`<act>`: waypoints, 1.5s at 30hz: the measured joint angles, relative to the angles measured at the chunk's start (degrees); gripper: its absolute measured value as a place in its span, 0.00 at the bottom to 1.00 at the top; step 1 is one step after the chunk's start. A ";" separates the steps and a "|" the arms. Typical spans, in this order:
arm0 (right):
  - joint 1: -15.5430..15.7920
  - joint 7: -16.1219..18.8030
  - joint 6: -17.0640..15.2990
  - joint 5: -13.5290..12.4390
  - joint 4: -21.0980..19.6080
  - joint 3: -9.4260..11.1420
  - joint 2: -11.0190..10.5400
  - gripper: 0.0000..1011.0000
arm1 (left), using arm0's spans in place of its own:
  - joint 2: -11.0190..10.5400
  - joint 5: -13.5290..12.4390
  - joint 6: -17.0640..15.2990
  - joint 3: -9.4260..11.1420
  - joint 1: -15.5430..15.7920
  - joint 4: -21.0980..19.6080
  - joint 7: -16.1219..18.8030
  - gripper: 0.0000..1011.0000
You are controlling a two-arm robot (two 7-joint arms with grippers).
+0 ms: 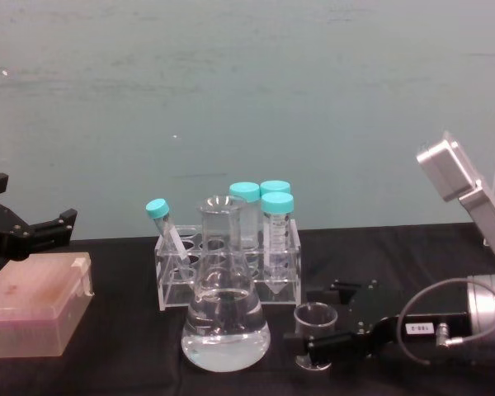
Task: Place the experimental apparatus aside using one hand.
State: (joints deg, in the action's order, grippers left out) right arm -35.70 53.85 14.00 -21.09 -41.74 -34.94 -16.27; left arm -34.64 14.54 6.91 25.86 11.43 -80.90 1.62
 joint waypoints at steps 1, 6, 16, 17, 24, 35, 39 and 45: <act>0.00 0.00 0.00 -0.01 0.00 0.00 -0.01 0.99 | 0.00 0.00 0.00 0.00 0.00 0.00 0.00 0.99; 0.00 -0.04 0.00 -0.03 0.00 0.00 -0.03 0.99 | 0.00 0.00 0.00 0.00 0.00 0.00 0.00 0.99; 0.02 -0.07 0.03 -0.07 -0.03 -0.01 -0.05 0.99 | 0.00 0.00 0.00 0.00 0.00 0.00 0.00 0.99; 0.02 -0.07 0.04 -0.07 -0.04 -0.01 -0.05 0.99 | 0.00 0.00 0.00 0.00 0.00 0.00 0.00 0.99; 0.02 -0.07 0.06 -0.07 -0.07 -0.01 -0.05 0.84 | 0.00 0.00 0.00 0.00 0.00 0.00 0.00 0.99; 0.02 -0.07 0.05 -0.07 -0.07 -0.01 -0.05 0.53 | 0.00 0.00 0.00 0.00 0.00 0.00 0.00 0.99; 0.02 -0.07 0.06 -0.07 -0.07 -0.01 -0.05 0.48 | 0.00 0.00 0.00 0.00 0.00 0.00 0.00 0.99; 0.02 -0.07 0.06 -0.07 -0.07 -0.01 -0.05 0.48 | 0.00 0.00 0.00 0.00 0.00 0.00 0.00 0.99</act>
State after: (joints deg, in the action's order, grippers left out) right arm -35.68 53.79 14.06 -21.16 -41.81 -34.94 -16.32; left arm -34.65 14.55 6.91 25.86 11.43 -80.90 1.62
